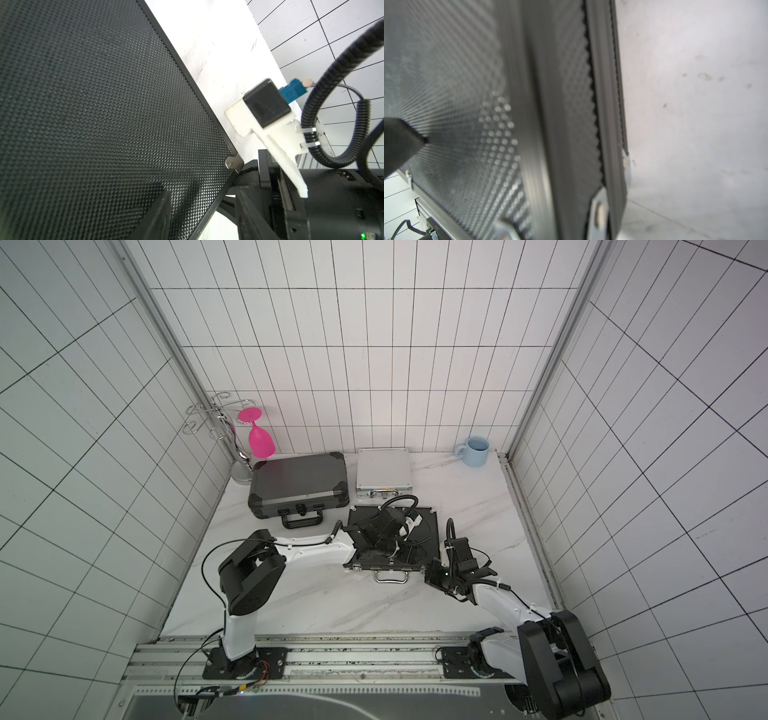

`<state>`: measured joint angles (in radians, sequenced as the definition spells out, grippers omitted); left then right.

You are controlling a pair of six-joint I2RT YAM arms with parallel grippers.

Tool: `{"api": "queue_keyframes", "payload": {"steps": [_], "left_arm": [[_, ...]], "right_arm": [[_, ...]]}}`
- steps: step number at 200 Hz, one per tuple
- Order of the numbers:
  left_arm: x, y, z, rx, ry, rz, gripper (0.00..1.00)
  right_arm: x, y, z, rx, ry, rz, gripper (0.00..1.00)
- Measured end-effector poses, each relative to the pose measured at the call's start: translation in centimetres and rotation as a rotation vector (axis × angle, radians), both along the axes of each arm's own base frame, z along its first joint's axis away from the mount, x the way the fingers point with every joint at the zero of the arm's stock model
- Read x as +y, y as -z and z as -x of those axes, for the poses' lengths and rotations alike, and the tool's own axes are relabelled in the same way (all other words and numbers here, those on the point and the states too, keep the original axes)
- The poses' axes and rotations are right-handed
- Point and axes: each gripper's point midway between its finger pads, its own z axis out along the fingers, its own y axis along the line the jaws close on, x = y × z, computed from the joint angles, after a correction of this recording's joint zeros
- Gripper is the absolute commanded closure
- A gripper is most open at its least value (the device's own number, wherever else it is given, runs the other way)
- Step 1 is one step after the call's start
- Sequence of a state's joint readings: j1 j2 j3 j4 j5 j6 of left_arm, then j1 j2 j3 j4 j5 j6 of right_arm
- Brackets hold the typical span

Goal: Close the poker set cases
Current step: Fasten the fastener on the poker set case.

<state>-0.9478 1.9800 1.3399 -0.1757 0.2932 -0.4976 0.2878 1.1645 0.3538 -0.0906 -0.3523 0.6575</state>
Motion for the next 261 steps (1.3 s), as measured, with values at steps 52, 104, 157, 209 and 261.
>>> {"api": "queue_keyframes", "payload": {"steps": [52,104,157,209,261], "left_arm": [[0.4,0.0,-0.7,0.012,-0.005,0.006,0.48],[0.4,0.0,-1.0,0.017,0.011,0.006,0.48],[0.4,0.0,-1.0,0.019,0.019,0.016,0.48],[0.4,-0.1,-1.1,0.017,0.025,0.011,0.48],[2.0,-0.7,0.3,0.042,0.032,-0.009,0.47]], "right_arm": [[0.0,-0.3,-0.9,-0.094,0.049,-0.042,0.93],[-1.2,-1.3,-2.2,-0.173,0.125,-0.034,0.93],[-1.9,-1.5,-2.2,-0.268,0.203,-0.088,0.93],[-3.3,-5.3,-1.8,-0.400,0.236,-0.063,0.87],[-3.9,-10.0,-4.2,-0.465,0.209,0.051,0.54]]}}
